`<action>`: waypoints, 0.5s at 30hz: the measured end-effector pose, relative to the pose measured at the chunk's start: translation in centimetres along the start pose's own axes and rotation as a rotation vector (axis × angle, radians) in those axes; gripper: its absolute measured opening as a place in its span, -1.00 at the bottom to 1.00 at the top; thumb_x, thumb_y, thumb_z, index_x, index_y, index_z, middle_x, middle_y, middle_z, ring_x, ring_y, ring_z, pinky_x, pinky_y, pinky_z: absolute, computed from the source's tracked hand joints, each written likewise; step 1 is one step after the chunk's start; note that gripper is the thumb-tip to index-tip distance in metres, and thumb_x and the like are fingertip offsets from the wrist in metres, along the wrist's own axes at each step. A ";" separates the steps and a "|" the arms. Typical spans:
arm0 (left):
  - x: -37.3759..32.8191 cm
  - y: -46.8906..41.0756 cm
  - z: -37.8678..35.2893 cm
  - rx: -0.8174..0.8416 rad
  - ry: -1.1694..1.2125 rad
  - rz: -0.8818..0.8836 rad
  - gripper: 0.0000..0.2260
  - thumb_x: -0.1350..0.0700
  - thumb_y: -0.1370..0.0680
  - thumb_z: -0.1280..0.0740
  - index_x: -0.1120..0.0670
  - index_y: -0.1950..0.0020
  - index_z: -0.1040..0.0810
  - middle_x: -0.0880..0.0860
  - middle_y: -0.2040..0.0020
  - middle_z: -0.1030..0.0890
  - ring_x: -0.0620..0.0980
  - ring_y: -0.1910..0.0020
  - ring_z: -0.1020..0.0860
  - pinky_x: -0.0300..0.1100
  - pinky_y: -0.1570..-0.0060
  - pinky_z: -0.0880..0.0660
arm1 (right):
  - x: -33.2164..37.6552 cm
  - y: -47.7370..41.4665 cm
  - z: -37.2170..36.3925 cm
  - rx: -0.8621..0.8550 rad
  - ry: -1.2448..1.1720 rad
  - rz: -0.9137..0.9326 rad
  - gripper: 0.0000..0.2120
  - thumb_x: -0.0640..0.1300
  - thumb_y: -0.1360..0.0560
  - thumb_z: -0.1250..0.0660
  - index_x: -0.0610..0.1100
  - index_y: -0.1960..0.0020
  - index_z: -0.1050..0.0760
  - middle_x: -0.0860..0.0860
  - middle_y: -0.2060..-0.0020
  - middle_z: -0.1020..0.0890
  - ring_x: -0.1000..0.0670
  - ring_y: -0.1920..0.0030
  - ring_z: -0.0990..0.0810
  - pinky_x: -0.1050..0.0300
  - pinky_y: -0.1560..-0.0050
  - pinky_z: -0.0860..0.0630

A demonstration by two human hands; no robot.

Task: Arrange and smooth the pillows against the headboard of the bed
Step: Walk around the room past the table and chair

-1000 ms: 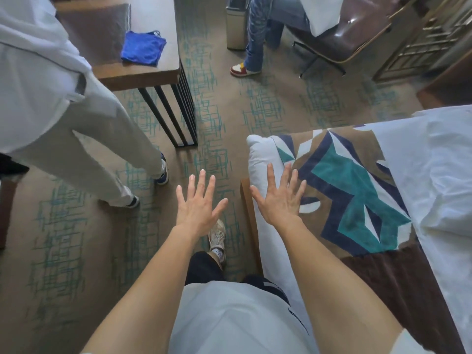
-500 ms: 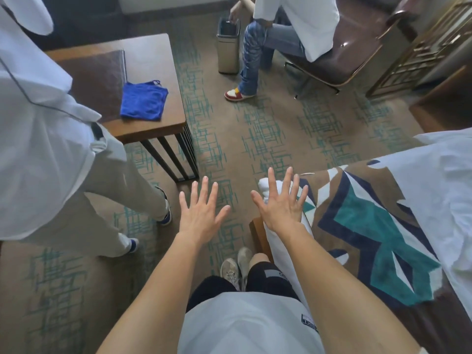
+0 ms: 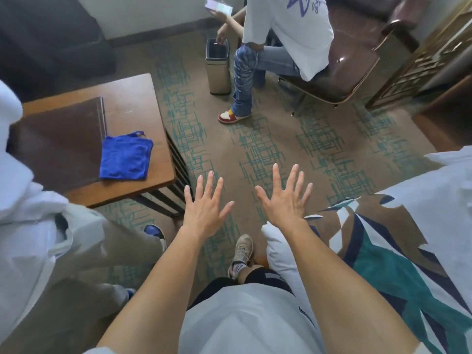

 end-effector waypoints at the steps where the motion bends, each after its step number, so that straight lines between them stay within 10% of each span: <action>1: 0.0 -1.4 0.6 0.003 -0.013 -0.013 -0.30 -0.37 -0.62 0.12 -0.05 -0.66 0.15 0.02 -0.66 0.22 0.12 -0.62 0.23 0.30 -0.54 0.17 | 0.1 -1.2 0.4 0.000 -0.010 -0.011 -0.23 0.45 -0.56 0.22 0.13 -0.63 0.33 -0.23 -0.61 0.27 -0.27 -0.61 0.26 -0.36 -0.52 0.31; 15: -4.3 -18.2 5.7 0.036 -0.079 -0.251 -0.29 -0.39 -0.60 0.16 -0.05 -0.66 0.13 0.04 -0.66 0.19 0.14 -0.63 0.20 0.32 -0.53 0.13 | -2.2 -11.6 4.1 0.007 -0.080 -0.232 -0.24 0.45 -0.56 0.21 0.14 -0.62 0.34 -0.22 -0.60 0.32 -0.25 -0.61 0.29 -0.34 -0.50 0.38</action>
Point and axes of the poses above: each hand's wrist, its own y-axis away from the middle knuckle, its own z-axis out of the back of the hand, x = y × z, the point moved 3 cm from there along -y, towards the middle knuckle
